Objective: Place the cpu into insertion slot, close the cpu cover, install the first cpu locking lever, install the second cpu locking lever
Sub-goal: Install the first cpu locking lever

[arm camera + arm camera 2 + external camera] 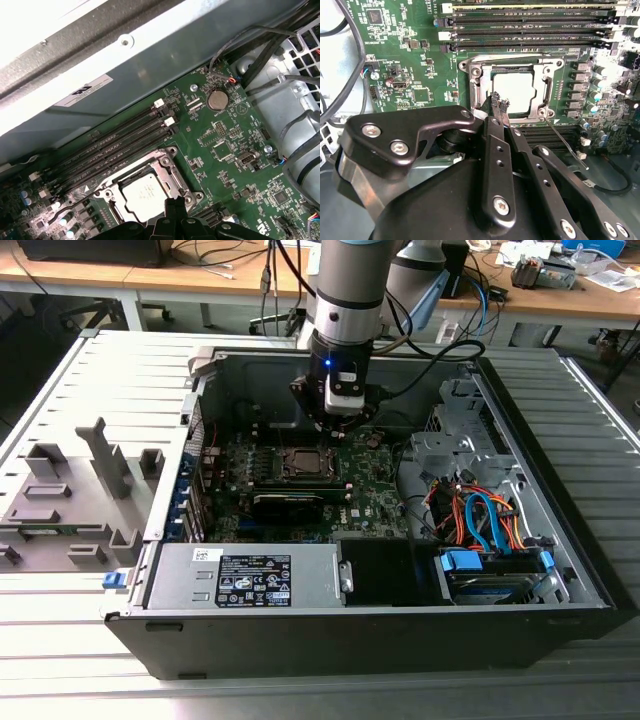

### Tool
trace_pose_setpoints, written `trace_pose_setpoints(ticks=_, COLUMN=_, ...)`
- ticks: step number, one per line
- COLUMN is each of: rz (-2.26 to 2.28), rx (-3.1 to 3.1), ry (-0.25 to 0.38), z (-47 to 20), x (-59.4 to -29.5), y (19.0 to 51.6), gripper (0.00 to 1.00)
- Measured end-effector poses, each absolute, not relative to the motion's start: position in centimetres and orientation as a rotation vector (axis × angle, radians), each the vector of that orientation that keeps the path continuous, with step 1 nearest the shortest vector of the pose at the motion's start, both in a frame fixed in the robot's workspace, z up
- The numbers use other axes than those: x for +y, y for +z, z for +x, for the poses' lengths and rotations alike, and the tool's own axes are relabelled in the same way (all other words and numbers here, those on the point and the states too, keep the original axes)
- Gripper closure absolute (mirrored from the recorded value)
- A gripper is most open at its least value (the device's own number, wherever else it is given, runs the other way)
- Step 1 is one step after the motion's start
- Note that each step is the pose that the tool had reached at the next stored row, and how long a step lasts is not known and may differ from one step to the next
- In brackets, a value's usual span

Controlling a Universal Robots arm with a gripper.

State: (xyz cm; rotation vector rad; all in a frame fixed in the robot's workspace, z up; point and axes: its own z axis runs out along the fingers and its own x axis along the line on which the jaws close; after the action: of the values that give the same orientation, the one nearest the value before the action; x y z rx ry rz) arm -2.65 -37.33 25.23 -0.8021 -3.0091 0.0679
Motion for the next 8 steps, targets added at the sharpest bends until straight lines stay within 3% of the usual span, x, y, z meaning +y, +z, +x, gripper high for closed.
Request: trace_pose_setpoints(ticks=8, rz=-0.778, rx=-3.016, ry=0.068, z=-2.65, x=-37.33, y=25.22, gripper=0.89)
